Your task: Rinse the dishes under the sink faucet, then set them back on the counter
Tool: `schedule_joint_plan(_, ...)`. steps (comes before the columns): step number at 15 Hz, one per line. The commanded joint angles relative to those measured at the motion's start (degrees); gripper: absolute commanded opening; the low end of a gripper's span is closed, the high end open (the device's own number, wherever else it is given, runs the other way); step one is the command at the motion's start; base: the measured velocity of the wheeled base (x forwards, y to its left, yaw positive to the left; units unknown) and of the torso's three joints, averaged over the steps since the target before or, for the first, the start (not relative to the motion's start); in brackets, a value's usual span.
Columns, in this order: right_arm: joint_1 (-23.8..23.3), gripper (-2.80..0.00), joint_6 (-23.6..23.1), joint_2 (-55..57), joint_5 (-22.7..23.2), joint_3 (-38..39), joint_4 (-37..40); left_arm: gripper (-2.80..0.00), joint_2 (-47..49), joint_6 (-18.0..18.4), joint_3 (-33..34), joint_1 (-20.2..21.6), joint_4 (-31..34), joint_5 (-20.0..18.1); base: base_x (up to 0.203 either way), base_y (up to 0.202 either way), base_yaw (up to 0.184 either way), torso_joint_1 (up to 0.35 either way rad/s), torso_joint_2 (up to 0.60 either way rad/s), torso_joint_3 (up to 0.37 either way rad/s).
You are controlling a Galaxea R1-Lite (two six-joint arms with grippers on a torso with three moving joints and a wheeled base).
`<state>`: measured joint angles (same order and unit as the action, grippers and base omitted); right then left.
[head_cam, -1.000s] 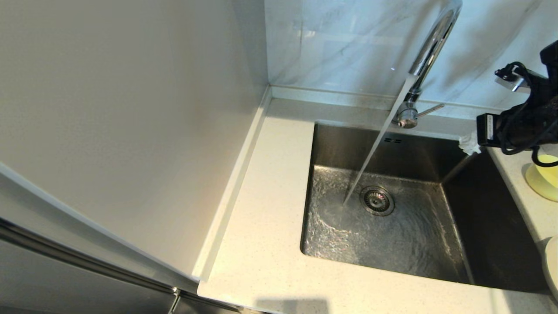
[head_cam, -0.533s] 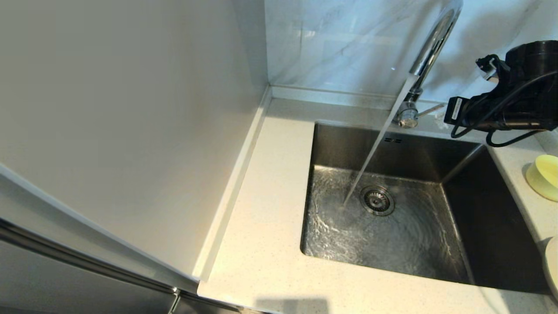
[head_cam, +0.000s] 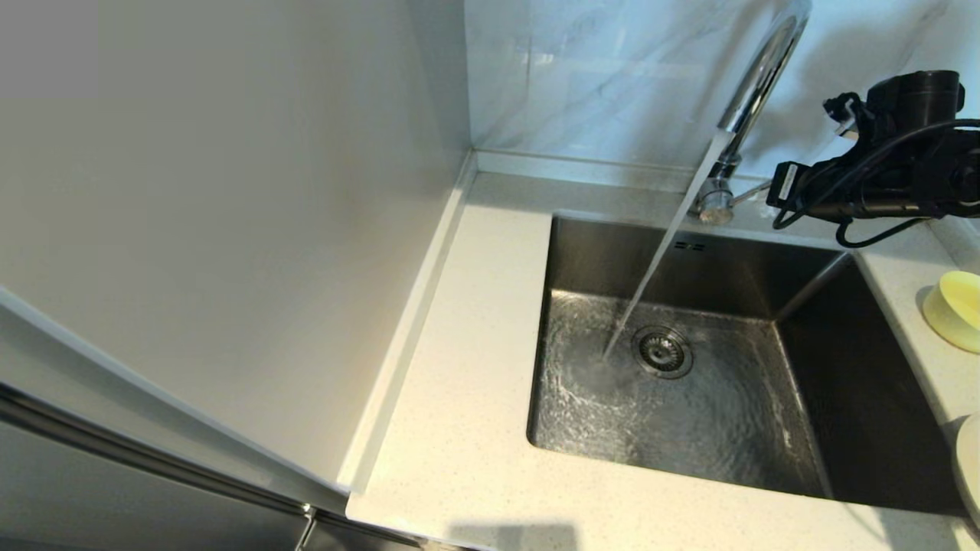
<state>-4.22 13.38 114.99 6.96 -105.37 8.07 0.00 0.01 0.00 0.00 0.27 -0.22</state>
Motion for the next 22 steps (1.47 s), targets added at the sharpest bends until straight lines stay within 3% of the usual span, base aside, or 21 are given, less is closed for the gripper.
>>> schedule_joint_plan(1, 0.5, -2.8, 1.2, 1.1, 0.0, -2.0, -0.2, -2.8, 0.0, 0.0, 0.0, 0.0, 0.0, 0.0, 0.0, 0.0, 0.0, 0.0, 0.0, 0.0)
schedule_joint_plan(6, 1.5, -2.8, 3.3, 1.1, -1.2, -4.2, -0.3, -2.8, 0.0, 0.0, 0.0, 0.0, 0.0, 0.0, 0.0, 0.0, 0.0, 0.0, 0.0, 0.0)
schedule_joint_plan(11, 0.9, -2.8, 2.5, -2.2, -4.8, -1.0, -0.3, -2.8, 0.0, 0.0, 0.0, 0.0, 0.0, 0.0, 0.0, 0.0, 0.0, 0.0, 0.0, 0.0)
schedule_joint_plan(13, -1.0, -2.8, -1.1, -7.2, -5.0, 5.5, -0.3, -2.8, 0.0, 0.0, 0.0, 0.0, 0.0, 0.0, 0.0, 0.0, 0.0, 0.0, 0.0, 0.0)
schedule_joint_plan(17, -6.5, -2.8, -13.1, -21.5, -5.1, 25.9, -1.1, -2.8, 0.0, 0.0, 0.0, 0.0, 0.0, 0.0, 0.0, 0.0, 0.0, 0.0, 0.0, 0.0)
schedule_joint_plan(22, -8.2, -2.8, -16.0, -48.5, -4.9, 54.1, -7.2, -2.8, 0.0, 0.0, 0.0, 0.0, 0.0, 0.0, 0.0, 0.0, 0.0, 0.0, 0.0, 0.0)
